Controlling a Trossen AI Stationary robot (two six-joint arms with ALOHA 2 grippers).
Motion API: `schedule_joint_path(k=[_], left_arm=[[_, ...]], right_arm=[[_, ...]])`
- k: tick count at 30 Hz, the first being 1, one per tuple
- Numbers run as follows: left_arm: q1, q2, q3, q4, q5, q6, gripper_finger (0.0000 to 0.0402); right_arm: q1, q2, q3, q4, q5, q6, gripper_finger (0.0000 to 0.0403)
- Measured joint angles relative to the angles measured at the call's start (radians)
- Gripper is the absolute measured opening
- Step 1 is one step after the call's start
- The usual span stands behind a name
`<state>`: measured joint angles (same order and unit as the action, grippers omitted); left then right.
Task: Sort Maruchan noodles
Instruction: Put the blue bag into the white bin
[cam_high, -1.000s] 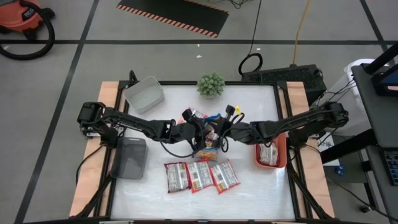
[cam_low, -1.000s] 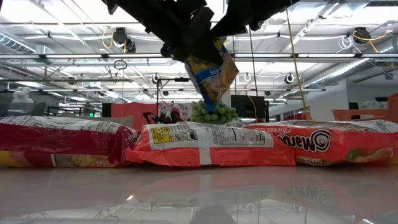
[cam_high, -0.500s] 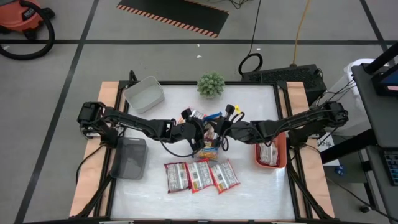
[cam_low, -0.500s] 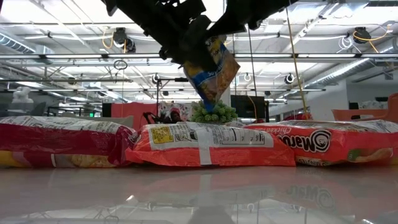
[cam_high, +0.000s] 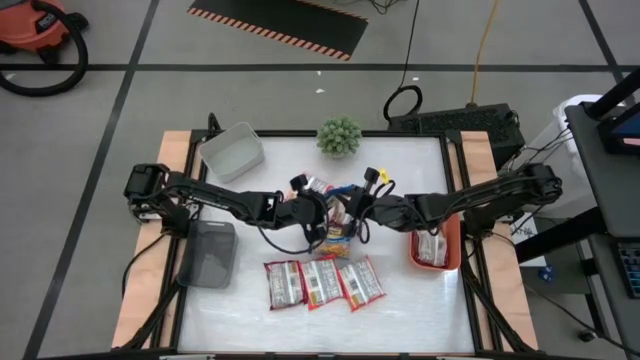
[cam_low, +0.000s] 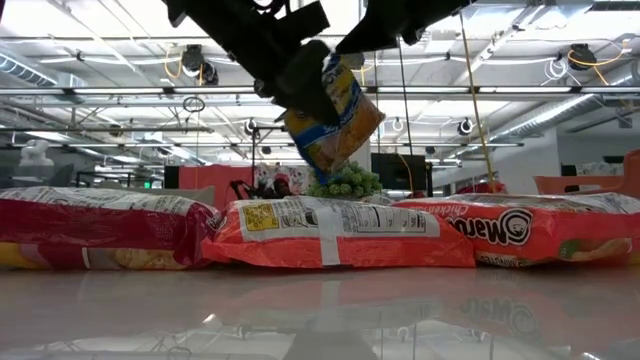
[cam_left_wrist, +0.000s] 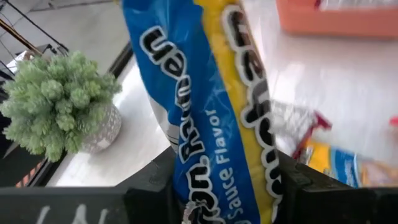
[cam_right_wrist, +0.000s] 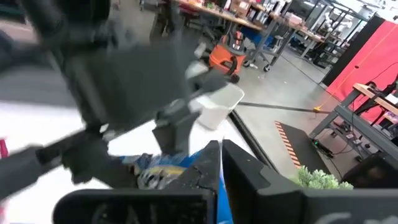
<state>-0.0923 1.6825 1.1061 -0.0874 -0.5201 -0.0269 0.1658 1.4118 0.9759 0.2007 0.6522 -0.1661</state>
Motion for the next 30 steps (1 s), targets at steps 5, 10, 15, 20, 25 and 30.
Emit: schedule_joint_path(k=[5, 10, 15, 20, 25, 30], left_arm=[[0.019, -0.044, -0.001, -0.104, 0.001, -0.009, 0.0153], [0.038, -0.127, -0.001, -0.332, -0.002, -0.008, 0.0154], [0.089, -0.249, -0.001, -0.532, -0.015, 0.004, 0.0155], [0.210, -0.378, -0.001, -0.698, 0.061, 0.054, 0.0156], [0.398, -0.477, -0.001, -0.776, 0.199, 0.165, 0.0156], [0.621, -0.511, -0.001, -0.781, 0.298, 0.245, 0.0156]], right_arm=[[0.000, -0.056, 0.001, -0.082, 0.001, 0.045, 0.0047], [0.009, -0.137, 0.001, -0.252, 0.001, 0.138, 0.0068], [0.037, -0.213, 0.001, -0.380, -0.003, 0.213, 0.0072], [0.080, -0.270, 0.001, -0.415, -0.028, 0.222, 0.0072], [0.113, -0.295, 0.001, -0.414, -0.028, 0.195, 0.0073], [0.121, -0.289, 0.001, -0.411, -0.028, 0.181, 0.0073]])
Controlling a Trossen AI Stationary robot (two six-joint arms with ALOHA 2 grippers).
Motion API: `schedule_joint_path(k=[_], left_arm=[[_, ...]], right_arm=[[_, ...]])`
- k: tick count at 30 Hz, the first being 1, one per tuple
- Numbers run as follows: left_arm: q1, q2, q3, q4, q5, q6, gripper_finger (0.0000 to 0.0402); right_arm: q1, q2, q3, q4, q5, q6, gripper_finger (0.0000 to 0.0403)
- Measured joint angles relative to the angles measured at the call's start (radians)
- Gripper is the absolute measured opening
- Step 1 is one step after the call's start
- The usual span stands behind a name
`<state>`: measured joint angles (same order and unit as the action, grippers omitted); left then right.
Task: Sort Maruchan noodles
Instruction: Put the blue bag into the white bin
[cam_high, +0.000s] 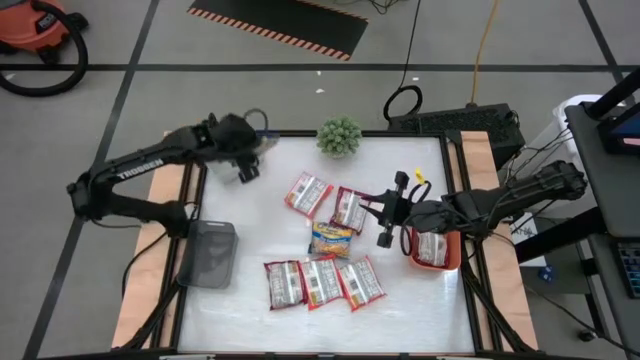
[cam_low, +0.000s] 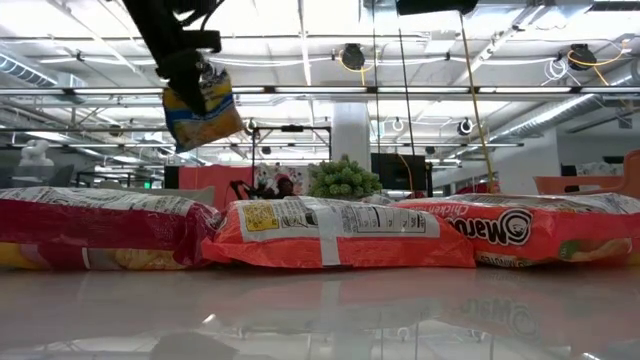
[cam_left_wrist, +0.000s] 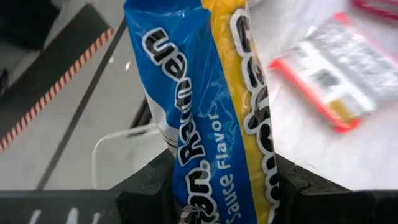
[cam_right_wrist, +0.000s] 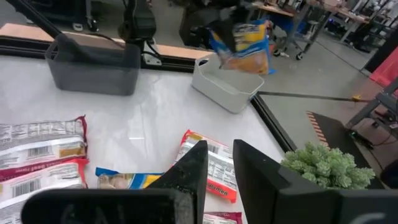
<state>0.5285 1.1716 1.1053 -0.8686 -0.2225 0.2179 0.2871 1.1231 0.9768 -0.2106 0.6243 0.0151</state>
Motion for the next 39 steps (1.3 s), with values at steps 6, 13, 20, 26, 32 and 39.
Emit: schedule_joint_path(k=[6, 13, 20, 26, 32, 39], left_arm=[[0.222, 0.000, 0.000, -0.004, 0.131, 0.111, 0.0156], [0.410, 0.001, 0.000, -0.017, 0.234, 0.235, 0.0156], [0.486, 0.007, -0.050, 0.050, 0.241, 0.152, 0.0156], [0.516, 0.008, -0.137, 0.123, 0.253, 0.145, 0.0156], [0.520, 0.008, -0.208, 0.132, 0.252, 0.203, 0.0156], [0.520, 0.008, -0.243, 0.167, 0.251, 0.145, 0.0157]], right_arm=[[-0.001, 0.004, 0.000, 0.004, 0.001, 0.000, 0.0073], [-0.001, 0.004, 0.000, 0.002, 0.001, 0.000, 0.0073], [-0.001, 0.004, -0.020, 0.011, 0.002, -0.005, 0.0073], [-0.001, 0.004, -0.021, 0.014, 0.002, -0.007, 0.0073], [-0.001, 0.004, -0.021, 0.023, 0.002, -0.034, 0.0073], [-0.001, 0.004, -0.021, 0.029, 0.002, -0.034, 0.0073]])
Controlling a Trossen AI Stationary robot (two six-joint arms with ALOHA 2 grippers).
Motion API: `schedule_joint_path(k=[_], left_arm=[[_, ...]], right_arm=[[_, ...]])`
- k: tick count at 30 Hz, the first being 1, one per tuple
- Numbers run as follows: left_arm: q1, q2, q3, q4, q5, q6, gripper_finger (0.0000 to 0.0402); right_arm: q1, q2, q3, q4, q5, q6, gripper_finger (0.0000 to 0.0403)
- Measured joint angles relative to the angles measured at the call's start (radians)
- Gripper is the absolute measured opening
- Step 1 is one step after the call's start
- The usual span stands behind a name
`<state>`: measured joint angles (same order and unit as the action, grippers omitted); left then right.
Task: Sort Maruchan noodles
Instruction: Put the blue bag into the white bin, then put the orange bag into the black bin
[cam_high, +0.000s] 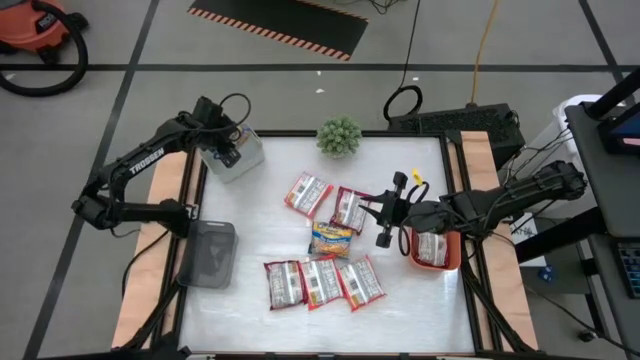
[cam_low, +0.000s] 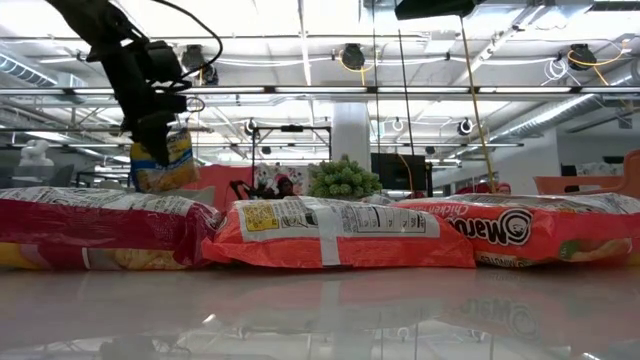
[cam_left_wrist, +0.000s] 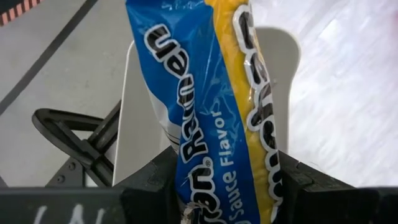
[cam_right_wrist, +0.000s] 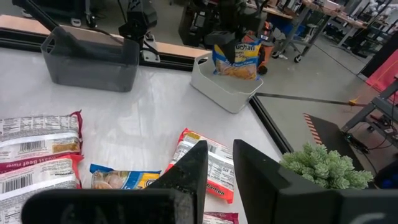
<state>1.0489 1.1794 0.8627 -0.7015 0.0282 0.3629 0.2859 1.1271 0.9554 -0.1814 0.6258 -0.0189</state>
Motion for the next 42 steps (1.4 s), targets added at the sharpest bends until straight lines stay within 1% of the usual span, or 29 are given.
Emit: schedule_joint_path(k=[7, 14, 15, 17, 18, 20, 29, 33, 35, 38, 42], left_arm=[[0.000, 0.000, 0.000, -0.010, 0.000, -0.004, 0.0163], [-0.001, 0.000, 0.000, -0.036, -0.003, -0.001, 0.0219], [-0.001, 0.000, 0.000, -0.036, -0.015, 0.001, 0.0226], [-0.001, 0.000, 0.000, -0.033, -0.072, 0.002, 0.0235], [-0.001, 0.000, 0.000, -0.032, -0.100, 0.005, 0.0237], [-0.001, 0.000, 0.000, -0.027, -0.109, 0.006, 0.0238], [-0.019, 0.000, 0.000, -0.026, -0.109, -0.008, 0.0239], [-0.055, 0.000, 0.000, -0.027, -0.112, -0.038, 0.0239], [-0.089, 0.000, 0.000, -0.030, -0.144, -0.088, 0.0239], [-0.163, 0.000, 0.000, -0.060, -0.203, -0.180, 0.0239], [-0.286, 0.000, 0.000, -0.101, -0.213, -0.288, 0.0239]], right_arm=[[0.000, 0.000, 0.000, 0.000, 0.000, 0.000, 0.0073], [0.000, 0.000, 0.000, -0.001, -0.001, 0.000, 0.0073], [0.000, 0.000, 0.000, -0.001, -0.001, 0.000, 0.0073], [0.000, 0.000, 0.000, -0.001, -0.001, 0.000, 0.0073], [0.000, 0.000, 0.000, -0.001, -0.001, 0.000, 0.0073], [0.000, 0.000, 0.000, -0.002, -0.001, 0.000, 0.0073], [0.000, 0.000, 0.000, -0.002, -0.002, 0.000, 0.0073], [0.000, 0.000, 0.000, -0.002, -0.002, 0.000, 0.0073], [0.000, 0.000, 0.000, 0.001, -0.002, 0.000, 0.0073], [0.000, 0.000, 0.000, 0.020, -0.002, 0.006, 0.0073], [0.000, 0.005, 0.000, 0.027, -0.011, 0.035, 0.0073]])
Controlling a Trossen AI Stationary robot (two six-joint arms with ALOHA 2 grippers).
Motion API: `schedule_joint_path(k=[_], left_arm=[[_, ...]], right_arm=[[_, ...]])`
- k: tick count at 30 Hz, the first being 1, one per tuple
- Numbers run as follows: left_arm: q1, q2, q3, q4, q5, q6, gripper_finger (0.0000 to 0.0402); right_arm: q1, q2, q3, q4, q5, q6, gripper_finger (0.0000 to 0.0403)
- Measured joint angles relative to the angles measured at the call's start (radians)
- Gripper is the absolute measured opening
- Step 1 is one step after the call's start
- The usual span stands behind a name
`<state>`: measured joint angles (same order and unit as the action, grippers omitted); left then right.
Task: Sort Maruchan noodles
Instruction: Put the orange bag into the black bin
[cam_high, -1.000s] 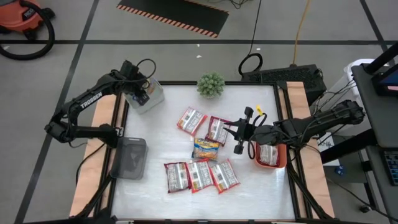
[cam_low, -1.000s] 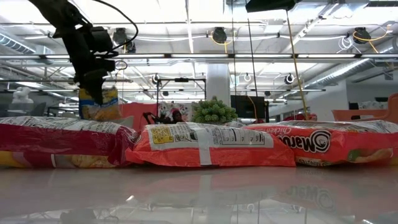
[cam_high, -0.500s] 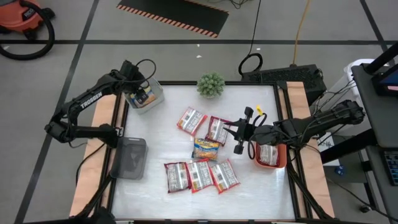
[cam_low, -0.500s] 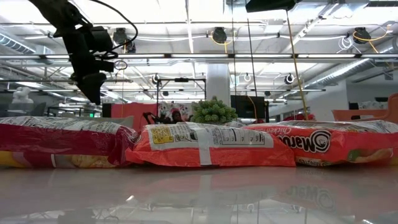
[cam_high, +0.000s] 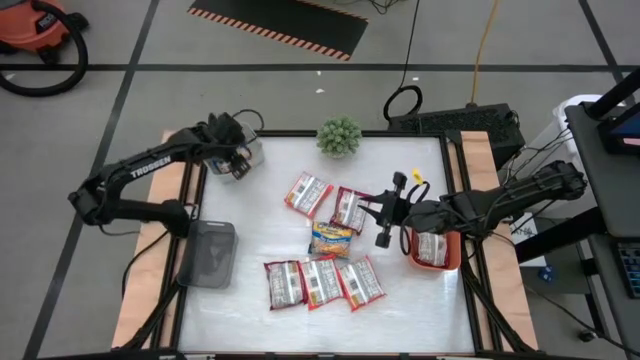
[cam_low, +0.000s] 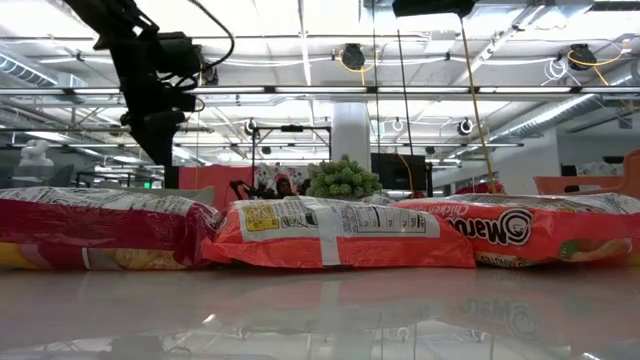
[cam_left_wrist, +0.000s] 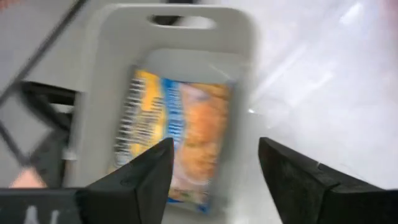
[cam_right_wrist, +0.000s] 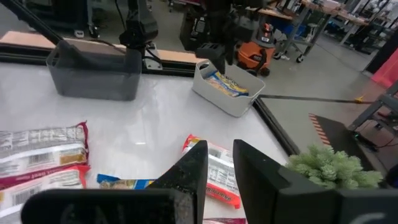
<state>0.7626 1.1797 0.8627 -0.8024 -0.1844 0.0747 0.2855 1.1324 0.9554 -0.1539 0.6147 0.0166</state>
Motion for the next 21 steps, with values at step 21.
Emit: schedule_joint_path(k=[21], left_arm=[[-0.523, -0.068, -0.015, 0.111, -0.001, -0.216, 0.0239]], right_arm=[[-0.131, 0.214, -0.001, -0.011, -0.154, 0.124, 0.0073]])
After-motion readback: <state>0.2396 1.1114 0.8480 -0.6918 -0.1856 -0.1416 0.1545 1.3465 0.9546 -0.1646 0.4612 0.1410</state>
